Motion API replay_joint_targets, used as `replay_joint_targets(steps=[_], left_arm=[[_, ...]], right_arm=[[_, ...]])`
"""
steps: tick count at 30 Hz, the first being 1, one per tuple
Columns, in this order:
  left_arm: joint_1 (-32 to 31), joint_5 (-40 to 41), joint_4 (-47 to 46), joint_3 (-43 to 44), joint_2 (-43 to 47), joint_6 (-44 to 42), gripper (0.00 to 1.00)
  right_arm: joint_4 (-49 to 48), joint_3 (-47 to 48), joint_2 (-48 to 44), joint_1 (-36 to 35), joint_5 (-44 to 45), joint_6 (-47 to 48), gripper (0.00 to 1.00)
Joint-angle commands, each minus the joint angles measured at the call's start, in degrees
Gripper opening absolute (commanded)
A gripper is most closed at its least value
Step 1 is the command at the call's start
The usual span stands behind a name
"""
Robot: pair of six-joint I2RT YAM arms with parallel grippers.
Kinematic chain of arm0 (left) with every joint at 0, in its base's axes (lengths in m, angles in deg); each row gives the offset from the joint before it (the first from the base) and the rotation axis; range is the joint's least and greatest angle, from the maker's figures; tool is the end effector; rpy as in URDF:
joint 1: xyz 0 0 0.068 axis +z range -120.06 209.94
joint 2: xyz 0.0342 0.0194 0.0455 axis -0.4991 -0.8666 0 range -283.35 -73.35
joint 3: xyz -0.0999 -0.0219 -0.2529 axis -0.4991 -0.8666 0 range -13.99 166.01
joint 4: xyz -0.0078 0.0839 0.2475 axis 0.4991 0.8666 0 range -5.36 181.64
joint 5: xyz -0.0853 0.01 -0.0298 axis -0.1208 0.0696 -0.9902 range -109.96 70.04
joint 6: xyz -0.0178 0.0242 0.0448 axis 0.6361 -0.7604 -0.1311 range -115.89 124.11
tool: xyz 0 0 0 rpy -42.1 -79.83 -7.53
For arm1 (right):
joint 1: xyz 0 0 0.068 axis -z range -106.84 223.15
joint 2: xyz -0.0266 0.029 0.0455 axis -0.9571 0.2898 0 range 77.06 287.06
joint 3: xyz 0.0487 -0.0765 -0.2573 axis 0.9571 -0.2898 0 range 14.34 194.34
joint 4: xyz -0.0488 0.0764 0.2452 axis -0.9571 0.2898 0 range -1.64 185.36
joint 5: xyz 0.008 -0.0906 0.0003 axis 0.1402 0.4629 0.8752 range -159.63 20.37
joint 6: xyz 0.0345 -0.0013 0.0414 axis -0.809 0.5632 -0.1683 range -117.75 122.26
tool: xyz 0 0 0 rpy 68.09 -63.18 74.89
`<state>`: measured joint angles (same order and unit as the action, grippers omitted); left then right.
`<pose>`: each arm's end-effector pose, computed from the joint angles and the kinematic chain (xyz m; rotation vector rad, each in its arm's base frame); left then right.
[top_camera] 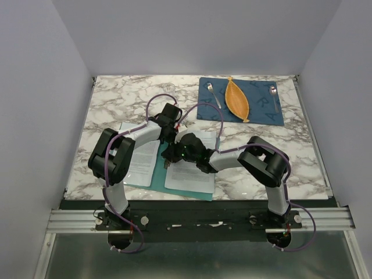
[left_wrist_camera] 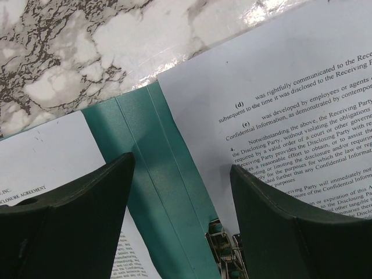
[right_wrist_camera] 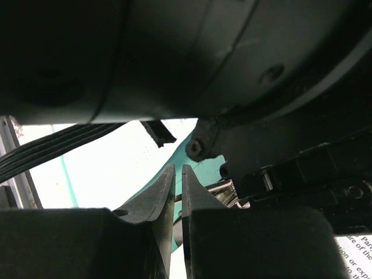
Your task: Put the files into the folder
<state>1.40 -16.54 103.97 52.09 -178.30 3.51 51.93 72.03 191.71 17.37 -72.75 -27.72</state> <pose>0.3297 -0.1770 0.1685 0.6294 2.5094 -0.1030 0.2327 0.3456 0.1424 -0.5019 2.0149 1.0210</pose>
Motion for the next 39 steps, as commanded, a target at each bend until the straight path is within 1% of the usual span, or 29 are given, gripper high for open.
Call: replay_joint_targets(steps=[1, 9, 18, 23, 32, 33, 39], left_arm=[[-0.21, 0.45, 3.25, -1.48, 0.53, -1.07, 0.80], [-0.21, 0.62, 3.17, -1.31, 0.27, -0.89, 0.80], [-0.21, 0.53, 3.43, -1.13, 0.36, -1.07, 0.80], [-0.21, 0.45, 3.43, -1.05, 0.53, -1.33, 0.80], [-0.21, 0.27, 3.52, -1.48, 1.06, -1.68, 0.80], [-0.21, 0.44, 3.43, -1.66, 1.15, -1.68, 0.80], [-0.12, 0.36, 3.17, -2.10, 1.59, -2.04, 0.80]], right_arm=[[-1.98, -0.29, 1.19, -0.90, -3.38, 0.62, 0.16], [0.82, -1.44, 2.07, -2.74, -5.41, 2.12, 0.13], [1.27, -4.07, 3.30, -5.91, -0.93, 3.08, 0.10], [1.09, -5.04, 4.70, -6.35, 0.21, 1.68, 0.08], [4.78, -5.31, 6.02, -6.35, 2.76, -1.05, 0.07], [5.04, -5.48, 6.20, -6.35, 4.24, -1.22, 0.07], [6.54, -5.31, 7.16, -5.38, 5.14, -3.86, 0.07]])
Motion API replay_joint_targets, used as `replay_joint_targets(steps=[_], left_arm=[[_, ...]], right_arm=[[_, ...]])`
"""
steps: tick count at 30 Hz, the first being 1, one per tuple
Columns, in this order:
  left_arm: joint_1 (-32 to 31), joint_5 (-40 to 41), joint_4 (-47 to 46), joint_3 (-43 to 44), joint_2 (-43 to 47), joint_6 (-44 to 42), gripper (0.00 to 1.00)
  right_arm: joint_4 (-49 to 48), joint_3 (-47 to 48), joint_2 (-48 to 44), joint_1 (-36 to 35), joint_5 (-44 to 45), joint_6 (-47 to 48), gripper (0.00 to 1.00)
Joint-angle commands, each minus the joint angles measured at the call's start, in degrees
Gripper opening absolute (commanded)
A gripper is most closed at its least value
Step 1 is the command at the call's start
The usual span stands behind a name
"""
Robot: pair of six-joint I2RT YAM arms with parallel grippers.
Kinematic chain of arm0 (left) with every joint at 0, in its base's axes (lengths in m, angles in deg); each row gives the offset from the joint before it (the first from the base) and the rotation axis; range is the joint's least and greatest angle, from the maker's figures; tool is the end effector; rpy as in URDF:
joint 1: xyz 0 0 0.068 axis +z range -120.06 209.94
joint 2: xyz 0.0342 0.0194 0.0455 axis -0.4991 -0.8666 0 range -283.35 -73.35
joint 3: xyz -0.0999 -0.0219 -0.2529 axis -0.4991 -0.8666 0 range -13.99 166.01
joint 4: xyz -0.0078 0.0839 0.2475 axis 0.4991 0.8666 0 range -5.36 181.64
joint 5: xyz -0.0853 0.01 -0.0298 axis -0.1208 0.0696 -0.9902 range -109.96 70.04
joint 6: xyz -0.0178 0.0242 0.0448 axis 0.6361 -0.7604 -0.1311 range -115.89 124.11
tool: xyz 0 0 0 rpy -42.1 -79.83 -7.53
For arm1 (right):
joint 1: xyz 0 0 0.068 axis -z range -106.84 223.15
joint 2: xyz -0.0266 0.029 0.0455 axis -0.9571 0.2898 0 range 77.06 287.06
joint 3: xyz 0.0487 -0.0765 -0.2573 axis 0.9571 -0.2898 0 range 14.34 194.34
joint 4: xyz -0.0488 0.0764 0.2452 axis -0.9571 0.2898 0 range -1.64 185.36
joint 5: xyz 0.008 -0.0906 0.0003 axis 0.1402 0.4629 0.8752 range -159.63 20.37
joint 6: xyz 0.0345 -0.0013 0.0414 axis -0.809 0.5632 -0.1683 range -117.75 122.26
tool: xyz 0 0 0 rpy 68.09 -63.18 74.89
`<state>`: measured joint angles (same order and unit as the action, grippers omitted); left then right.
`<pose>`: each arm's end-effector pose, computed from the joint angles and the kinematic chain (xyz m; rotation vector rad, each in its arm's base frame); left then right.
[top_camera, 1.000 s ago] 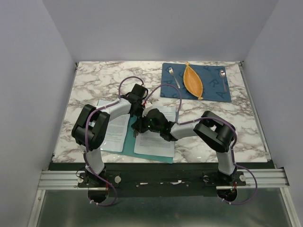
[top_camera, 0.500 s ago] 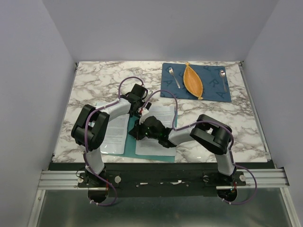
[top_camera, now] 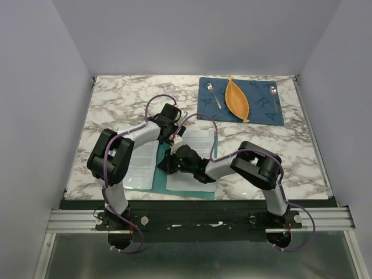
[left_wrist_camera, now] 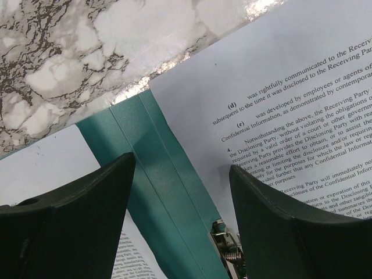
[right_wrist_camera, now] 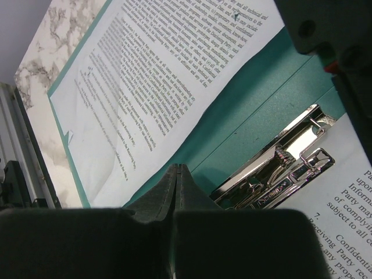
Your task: Put the files into the folder
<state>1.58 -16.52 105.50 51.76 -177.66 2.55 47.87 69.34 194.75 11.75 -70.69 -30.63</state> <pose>0.3265 -0.1739 0.1693 0.6523 2.5245 -0.0890 0.1956 0.3602 0.1158 -0.5364 2.0570 1.0606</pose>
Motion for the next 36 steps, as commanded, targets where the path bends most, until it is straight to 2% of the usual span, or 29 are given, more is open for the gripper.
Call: replay_joint_targets(steps=[1, 12, 36], left_arm=[[-0.29, 0.42, 1.64, -1.77, 1.21, -1.16, 0.80], [-0.03, -0.28, 1.55, -2.48, 1.74, -1.60, 0.80], [1.11, -0.63, 1.29, -3.44, 2.36, -2.74, 0.79]], right_arm=[[10.61, -2.88, 4.21, 0.58, 3.17, -1.30, 0.07], [14.73, -3.59, 4.65, 1.29, 7.65, -2.45, 0.04], [19.13, -4.55, 8.87, 2.61, 8.09, -7.01, 0.01]])
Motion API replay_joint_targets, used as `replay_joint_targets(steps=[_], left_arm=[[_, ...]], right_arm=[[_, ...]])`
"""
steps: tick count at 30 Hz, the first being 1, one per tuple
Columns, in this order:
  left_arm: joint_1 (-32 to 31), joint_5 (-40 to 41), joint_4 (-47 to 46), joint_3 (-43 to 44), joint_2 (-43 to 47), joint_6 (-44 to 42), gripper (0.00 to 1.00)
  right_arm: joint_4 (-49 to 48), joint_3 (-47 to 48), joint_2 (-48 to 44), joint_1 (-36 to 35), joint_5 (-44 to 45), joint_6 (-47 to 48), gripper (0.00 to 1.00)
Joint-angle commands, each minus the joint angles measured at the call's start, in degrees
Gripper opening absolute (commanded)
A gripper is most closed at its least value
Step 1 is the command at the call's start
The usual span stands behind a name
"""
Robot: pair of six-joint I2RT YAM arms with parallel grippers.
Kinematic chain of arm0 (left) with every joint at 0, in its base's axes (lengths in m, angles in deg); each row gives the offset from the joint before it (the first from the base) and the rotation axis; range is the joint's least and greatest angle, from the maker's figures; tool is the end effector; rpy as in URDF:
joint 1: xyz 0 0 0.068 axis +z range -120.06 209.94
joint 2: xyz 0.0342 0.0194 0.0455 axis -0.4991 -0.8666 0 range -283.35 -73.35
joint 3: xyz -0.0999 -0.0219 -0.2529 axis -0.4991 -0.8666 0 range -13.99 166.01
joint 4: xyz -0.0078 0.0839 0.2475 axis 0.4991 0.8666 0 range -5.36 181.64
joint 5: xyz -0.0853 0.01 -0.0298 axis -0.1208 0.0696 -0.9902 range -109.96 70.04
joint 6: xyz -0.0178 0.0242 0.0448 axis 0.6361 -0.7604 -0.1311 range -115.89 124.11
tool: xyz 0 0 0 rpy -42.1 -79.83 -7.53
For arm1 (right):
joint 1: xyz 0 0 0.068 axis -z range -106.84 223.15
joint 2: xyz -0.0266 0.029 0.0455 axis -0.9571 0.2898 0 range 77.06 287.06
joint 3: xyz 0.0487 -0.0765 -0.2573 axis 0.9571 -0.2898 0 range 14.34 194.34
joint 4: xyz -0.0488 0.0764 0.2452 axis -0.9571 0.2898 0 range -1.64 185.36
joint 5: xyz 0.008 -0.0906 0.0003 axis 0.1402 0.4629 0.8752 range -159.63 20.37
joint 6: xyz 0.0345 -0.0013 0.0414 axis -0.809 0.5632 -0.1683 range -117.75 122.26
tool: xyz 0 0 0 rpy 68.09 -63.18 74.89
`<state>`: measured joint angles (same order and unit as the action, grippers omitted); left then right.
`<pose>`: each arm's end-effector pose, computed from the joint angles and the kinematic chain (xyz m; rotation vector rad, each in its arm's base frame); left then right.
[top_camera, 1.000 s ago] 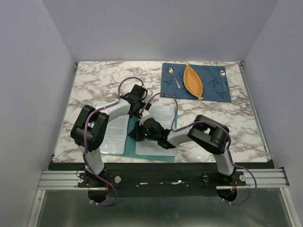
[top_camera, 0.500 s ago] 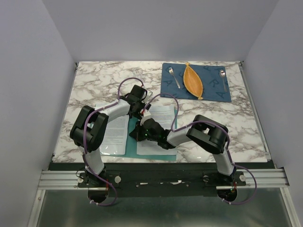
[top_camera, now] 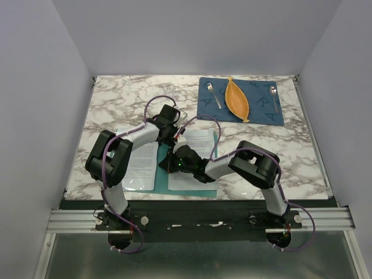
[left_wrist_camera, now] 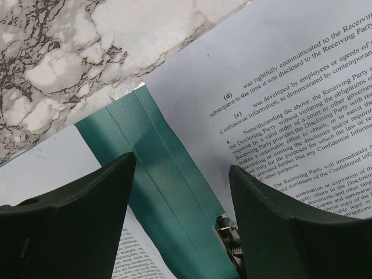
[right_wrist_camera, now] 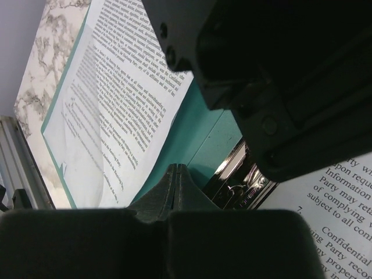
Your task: Put the files into the folder
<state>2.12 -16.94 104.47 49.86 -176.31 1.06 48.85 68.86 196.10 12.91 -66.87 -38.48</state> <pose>0.3224 -0.1681 0.1690 0.6734 2.5110 -0.0880 0.2035 0.3525 0.1027 -0.3358 2.1506 1.0362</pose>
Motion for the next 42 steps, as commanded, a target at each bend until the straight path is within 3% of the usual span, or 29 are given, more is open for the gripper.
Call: replay_joint_targets(steps=[1, 12, 22, 29, 31, 38, 42], left_arm=[[0.65, -0.21, 2.31, -1.54, 0.92, -1.34, 0.79], [0.74, -0.92, 2.93, -0.31, 0.65, -1.17, 0.79], [1.44, -1.18, 6.35, 5.22, 2.41, 0.06, 0.81], [2.41, -2.14, 9.60, 10.32, 4.95, 0.67, 0.91], [2.85, -2.93, 11.01, 12.51, 6.27, 1.38, 0.99], [5.83, -7.59, 15.40, 17.88, 12.77, 2.70, 0.99], [12.59, -13.21, 17.86, 16.83, 17.52, 2.79, 0.99]], right_arm=[[18.15, -4.07, 7.95, 1.62, 4.01, 0.39, 0.01], [15.87, -4.42, 9.54, 1.71, 3.03, -3.22, 0.01], [15.33, 1.54, 1.64, 1.71, 3.91, -0.32, 0.14], [21.75, 9.63, -2.41, 1.80, 3.48, 3.19, 0.22], [23.85, 10.51, -3.55, 1.71, 3.65, 3.55, 0.27], [31.93, 12.27, -7.16, 1.80, 6.63, 5.57, 0.36], [46.22, 19.29, -4.71, 1.80, 9.18, 5.49, 0.38]])
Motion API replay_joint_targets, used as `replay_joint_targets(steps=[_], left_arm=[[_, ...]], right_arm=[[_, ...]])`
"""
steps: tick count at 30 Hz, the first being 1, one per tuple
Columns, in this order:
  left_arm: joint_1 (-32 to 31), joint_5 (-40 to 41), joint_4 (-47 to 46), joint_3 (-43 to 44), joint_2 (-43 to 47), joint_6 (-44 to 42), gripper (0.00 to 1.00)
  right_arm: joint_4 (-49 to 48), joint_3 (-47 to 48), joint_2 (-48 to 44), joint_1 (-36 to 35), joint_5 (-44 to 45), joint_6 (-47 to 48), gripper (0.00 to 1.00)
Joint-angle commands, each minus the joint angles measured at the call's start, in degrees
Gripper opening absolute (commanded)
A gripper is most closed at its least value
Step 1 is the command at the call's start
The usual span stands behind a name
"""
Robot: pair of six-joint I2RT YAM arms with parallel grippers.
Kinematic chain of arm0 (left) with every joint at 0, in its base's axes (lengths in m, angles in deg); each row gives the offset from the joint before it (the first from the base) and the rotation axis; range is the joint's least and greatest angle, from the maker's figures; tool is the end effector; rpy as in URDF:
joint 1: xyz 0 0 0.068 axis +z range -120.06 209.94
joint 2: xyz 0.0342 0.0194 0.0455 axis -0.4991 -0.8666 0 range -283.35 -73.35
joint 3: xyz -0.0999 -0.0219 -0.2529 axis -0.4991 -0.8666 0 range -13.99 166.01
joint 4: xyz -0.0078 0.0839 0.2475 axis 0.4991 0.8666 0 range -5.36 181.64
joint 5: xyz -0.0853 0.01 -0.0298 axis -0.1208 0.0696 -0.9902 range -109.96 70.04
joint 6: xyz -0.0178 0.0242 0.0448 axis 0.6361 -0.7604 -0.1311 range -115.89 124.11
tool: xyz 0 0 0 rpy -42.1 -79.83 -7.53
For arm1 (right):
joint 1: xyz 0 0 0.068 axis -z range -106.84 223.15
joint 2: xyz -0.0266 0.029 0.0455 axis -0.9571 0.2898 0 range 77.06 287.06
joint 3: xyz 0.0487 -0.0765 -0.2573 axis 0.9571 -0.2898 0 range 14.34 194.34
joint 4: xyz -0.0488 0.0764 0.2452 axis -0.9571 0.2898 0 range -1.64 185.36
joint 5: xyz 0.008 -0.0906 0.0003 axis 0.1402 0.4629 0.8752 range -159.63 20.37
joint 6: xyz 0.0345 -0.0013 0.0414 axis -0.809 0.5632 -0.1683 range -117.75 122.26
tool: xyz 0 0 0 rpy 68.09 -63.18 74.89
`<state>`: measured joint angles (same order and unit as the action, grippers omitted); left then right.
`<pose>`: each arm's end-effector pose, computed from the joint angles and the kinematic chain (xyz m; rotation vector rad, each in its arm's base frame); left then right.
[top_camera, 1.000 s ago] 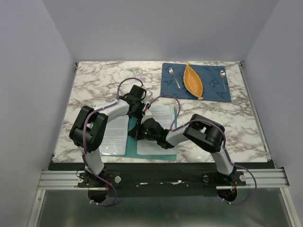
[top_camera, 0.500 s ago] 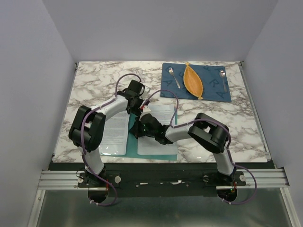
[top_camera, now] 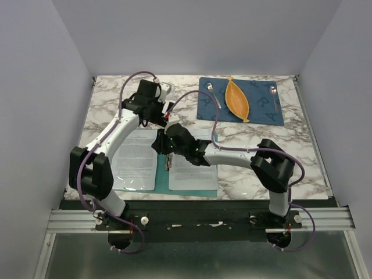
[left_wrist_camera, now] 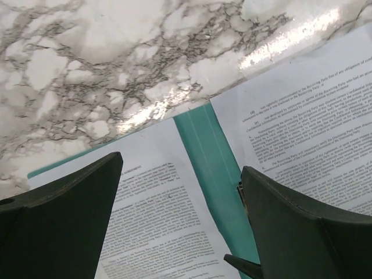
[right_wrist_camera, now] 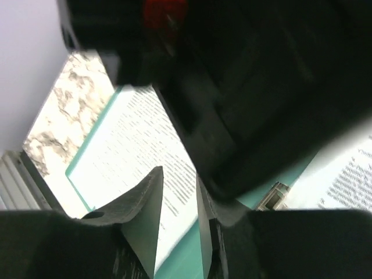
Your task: Put the files into the folder
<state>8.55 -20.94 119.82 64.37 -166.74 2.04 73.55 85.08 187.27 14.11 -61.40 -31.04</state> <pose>0.3329 -0.1312 0.2873 0.5063 2.4015 -0.1697 0.2296 0.3728 0.2063 -0.3749 2.0766 0.8701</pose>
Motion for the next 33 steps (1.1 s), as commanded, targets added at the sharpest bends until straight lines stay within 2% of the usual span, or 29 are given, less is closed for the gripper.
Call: replay_joint_targets(steps=[1, 3, 5, 6, 7, 8, 10, 14, 17, 25, 29, 33], left_arm=[[7.66, -11.75, 3.14, 1.36, 9.26, 1.19, 0.99], [12.65, -14.13, 5.06, -0.14, 10.41, -1.70, 0.99], [16.18, -17.46, 6.12, -2.95, 11.73, -3.81, 0.99], [19.94, -18.62, 7.35, -3.91, 12.08, -5.74, 0.99], [20.94, -19.58, 7.71, -5.58, 12.61, -6.54, 0.99], [23.64, -21.59, 8.23, -6.46, 12.70, -7.42, 0.99], [29.44, -23.62, 9.03, -8.66, 12.79, -9.79, 0.99], [37.90, -28.46, 11.05, -9.81, 10.69, -14.54, 0.99], [41.76, -30.75, 12.81, -10.16, 8.75, -17.61, 0.99], [46.61, -31.63, 12.55, -13.76, 6.64, -23.59, 0.99], [49.33, -37.67, 14.82, -13.95, 4.88, -29.56, 0.99], [51.62, -38.14, 16.24, -14.12, 2.51, -33.35, 0.99]], right_arm=[[24.45, 7.00, 5.09, 0.51, 3.98, -2.38, 0.38], [32.16, 10.45, 7.63, 0.51, 4.16, -3.78, 0.39], [35.53, 13.98, 8.87, 0.34, 3.90, -5.10, 0.41], [37.99, 14.86, 9.23, 0.42, 3.64, -5.20, 0.42], [39.06, 15.56, 10.01, 0.42, 3.38, -5.37, 0.43], [40.46, 17.31, 10.28, 0.25, 3.37, -5.81, 0.49], [43.63, 18.73, 11.16, 0.16, 3.37, -6.16, 0.54], [45.83, 20.84, 12.13, 0.07, 3.02, -6.69, 0.55], [46.10, 21.63, 12.39, -0.02, 3.11, -6.78, 0.55], [50.05, 25.14, 13.27, -0.81, 4.51, -7.57, 0.51], [51.89, 28.03, 14.41, -1.95, 4.52, -8.62, 0.48], [53.91, 30.94, 16.26, -2.83, 4.52, -9.77, 0.47]])
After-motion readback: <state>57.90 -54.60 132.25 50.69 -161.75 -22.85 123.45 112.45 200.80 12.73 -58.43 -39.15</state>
